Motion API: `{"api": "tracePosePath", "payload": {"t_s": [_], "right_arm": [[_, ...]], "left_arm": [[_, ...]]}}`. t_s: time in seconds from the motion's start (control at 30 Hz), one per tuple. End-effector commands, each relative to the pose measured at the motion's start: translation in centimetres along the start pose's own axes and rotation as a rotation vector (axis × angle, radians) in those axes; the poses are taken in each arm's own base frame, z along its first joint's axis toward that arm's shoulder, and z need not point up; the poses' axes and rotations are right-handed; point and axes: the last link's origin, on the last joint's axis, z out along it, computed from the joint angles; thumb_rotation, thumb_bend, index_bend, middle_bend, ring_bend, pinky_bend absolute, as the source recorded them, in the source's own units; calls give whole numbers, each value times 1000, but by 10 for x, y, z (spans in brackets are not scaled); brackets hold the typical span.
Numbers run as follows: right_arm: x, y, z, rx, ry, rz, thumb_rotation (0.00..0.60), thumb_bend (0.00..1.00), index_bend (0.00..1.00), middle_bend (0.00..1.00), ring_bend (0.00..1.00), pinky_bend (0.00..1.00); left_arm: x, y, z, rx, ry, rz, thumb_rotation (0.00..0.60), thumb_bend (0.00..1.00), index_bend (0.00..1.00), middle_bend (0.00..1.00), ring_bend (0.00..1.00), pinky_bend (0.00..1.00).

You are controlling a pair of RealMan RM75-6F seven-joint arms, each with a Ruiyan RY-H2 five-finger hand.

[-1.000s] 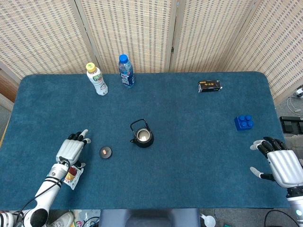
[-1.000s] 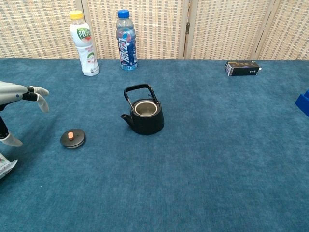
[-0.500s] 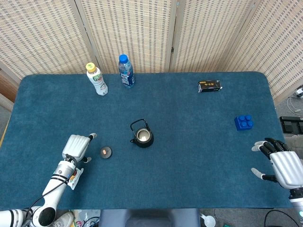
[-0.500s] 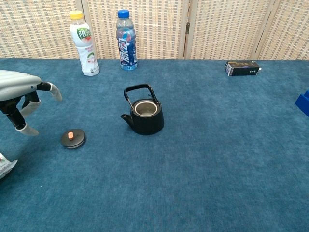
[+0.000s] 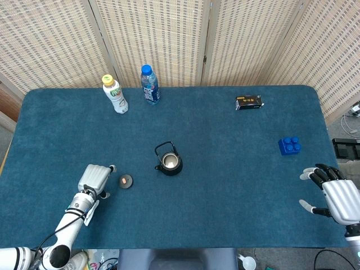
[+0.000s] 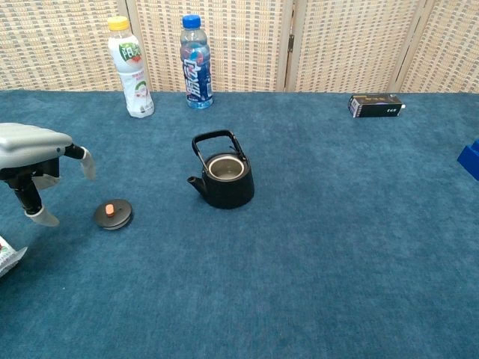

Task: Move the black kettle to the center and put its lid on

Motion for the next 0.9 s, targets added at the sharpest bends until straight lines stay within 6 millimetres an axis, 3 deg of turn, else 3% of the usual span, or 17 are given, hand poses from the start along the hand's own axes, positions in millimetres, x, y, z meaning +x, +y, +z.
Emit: {"api": "tracePosePath", "payload": {"t_s": [0.03, 0.37, 0.9], "right_arm": [[0, 0, 0, 1, 1, 0, 600, 175, 373, 310, 174, 193], [1, 1, -1, 1, 9, 4, 600, 175, 373, 310, 174, 193], [2, 2, 0, -2, 5, 13, 600, 175, 373, 310, 174, 193]], "left_arm": [[0, 6, 1, -7, -2, -3, 600, 36, 297, 932, 660, 720], [-3, 22, 8, -28, -10, -10, 600, 35, 258, 924, 655, 720], [-6, 36, 19, -10, -28, -47, 600, 36, 285, 924, 655, 720]]}}
